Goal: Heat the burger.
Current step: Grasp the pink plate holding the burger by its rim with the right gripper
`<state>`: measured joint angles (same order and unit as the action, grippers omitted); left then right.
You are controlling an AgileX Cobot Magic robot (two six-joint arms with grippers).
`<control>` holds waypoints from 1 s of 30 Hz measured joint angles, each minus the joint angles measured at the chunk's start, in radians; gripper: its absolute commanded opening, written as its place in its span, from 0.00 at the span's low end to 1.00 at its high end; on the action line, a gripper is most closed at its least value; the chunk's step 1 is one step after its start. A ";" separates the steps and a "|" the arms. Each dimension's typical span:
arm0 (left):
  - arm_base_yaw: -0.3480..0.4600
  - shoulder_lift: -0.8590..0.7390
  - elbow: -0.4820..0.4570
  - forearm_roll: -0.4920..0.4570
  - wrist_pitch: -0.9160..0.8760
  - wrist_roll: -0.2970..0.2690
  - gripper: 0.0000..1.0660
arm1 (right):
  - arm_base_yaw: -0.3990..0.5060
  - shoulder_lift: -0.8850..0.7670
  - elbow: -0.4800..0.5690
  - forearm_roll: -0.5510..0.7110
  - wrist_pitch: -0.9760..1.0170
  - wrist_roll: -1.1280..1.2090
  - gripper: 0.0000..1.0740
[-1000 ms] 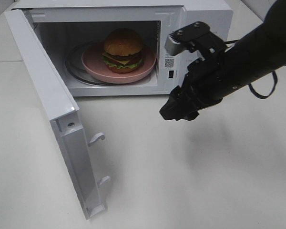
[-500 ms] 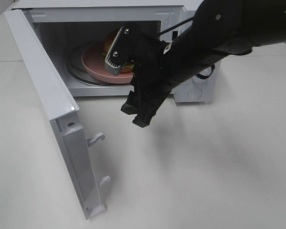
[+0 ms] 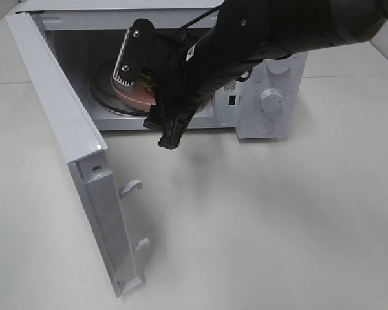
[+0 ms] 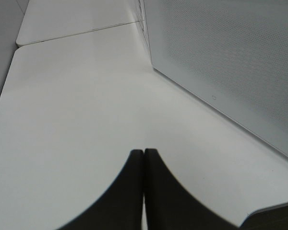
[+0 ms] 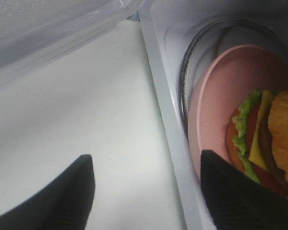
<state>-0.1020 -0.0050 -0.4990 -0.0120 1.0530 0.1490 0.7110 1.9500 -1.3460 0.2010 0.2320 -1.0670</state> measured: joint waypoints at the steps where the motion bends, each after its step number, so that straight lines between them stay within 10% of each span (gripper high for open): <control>1: 0.000 0.000 0.000 0.000 0.000 0.000 0.00 | 0.000 0.000 0.000 0.000 0.000 0.000 0.58; 18: 0.000 0.000 0.000 0.000 0.000 0.000 0.00 | 0.000 0.222 -0.287 -0.554 0.074 0.347 0.58; 30: 0.000 0.000 0.000 0.000 0.000 0.000 0.00 | 0.000 0.301 -0.316 -0.655 0.085 0.427 0.58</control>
<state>-0.1020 -0.0050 -0.4990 -0.0120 1.0530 0.1490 0.7110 2.2510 -1.6620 -0.4540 0.3170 -0.6400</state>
